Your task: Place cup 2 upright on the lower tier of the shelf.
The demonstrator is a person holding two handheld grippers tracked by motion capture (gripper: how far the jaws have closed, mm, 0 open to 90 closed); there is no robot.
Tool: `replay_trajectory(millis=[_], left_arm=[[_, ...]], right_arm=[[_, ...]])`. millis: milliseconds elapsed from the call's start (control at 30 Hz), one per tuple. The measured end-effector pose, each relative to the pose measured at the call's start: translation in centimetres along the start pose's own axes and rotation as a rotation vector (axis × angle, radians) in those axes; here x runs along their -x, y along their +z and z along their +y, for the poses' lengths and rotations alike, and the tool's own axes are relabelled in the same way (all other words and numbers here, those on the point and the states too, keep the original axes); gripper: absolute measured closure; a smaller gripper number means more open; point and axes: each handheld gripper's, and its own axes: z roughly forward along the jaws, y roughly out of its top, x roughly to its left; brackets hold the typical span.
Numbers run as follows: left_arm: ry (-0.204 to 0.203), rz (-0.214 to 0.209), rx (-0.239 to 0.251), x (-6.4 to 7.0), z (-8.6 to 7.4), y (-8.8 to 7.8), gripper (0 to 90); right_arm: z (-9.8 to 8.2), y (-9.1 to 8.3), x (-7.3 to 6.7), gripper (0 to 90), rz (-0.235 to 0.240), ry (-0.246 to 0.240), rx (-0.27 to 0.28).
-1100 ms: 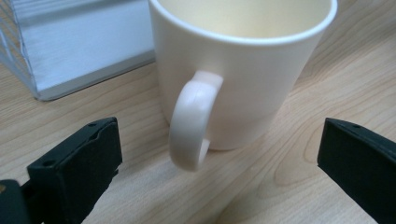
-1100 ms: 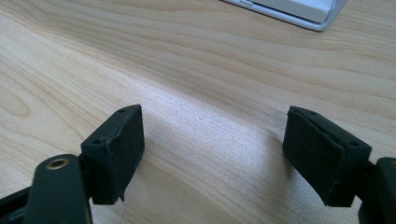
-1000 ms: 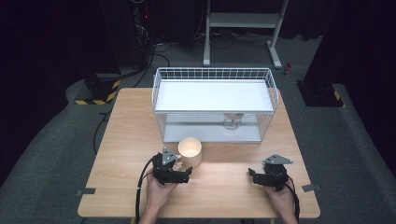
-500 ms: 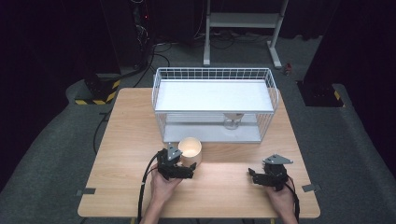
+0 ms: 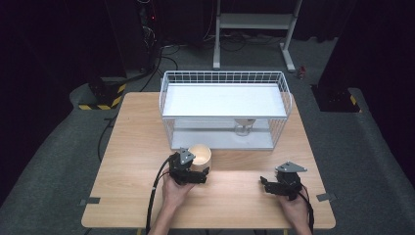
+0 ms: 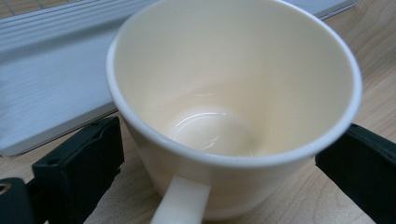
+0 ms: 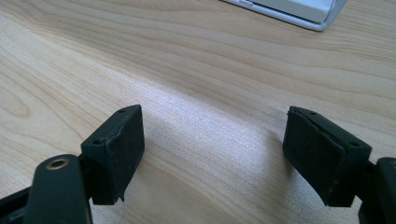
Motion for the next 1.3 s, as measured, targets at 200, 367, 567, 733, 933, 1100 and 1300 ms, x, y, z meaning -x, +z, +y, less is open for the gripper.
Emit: replay_trajectory(millis=[200, 367, 567, 733, 933, 1100, 1300], left_arm=[[0.0, 0.005, 0.011, 0.0, -0.01, 0.29, 5.4], [-0.004, 0.005, 0.025, 0.21, 0.0, 0.49, 8.0], [-0.001, 0.013, 0.026, 0.28, 0.04, 0.61, 8.5], [0.007, 0.023, 0.03, 0.41, 0.03, 0.56, 8.8], [0.013, 0.033, 0.035, 0.48, 0.02, 0.55, 9.2], [0.016, 0.038, 0.033, 0.54, 0.05, 0.52, 9.3], [0.014, 0.045, 0.035, 0.64, 0.07, 0.51, 9.4]], right_arm=[[0.0, 0.01, -0.01, 20.8, 0.0, 0.001, 0.0], [0.0, 0.01, -0.01, 20.8, 0.0, 0.001, 0.0], [0.0, 0.01, 0.0, 20.8, 0.0, 0.0, 0.001], [0.0, 0.01, -0.01, 20.8, 0.0, 0.001, 0.0], [0.0, 0.01, 0.0, 20.8, 0.0, 0.0, 0.001], [0.0, 0.0, -0.02, 20.8, 0.0, 0.003, -0.001], [0.0, 0.0, -0.02, 20.8, 0.0, 0.003, -0.001]])
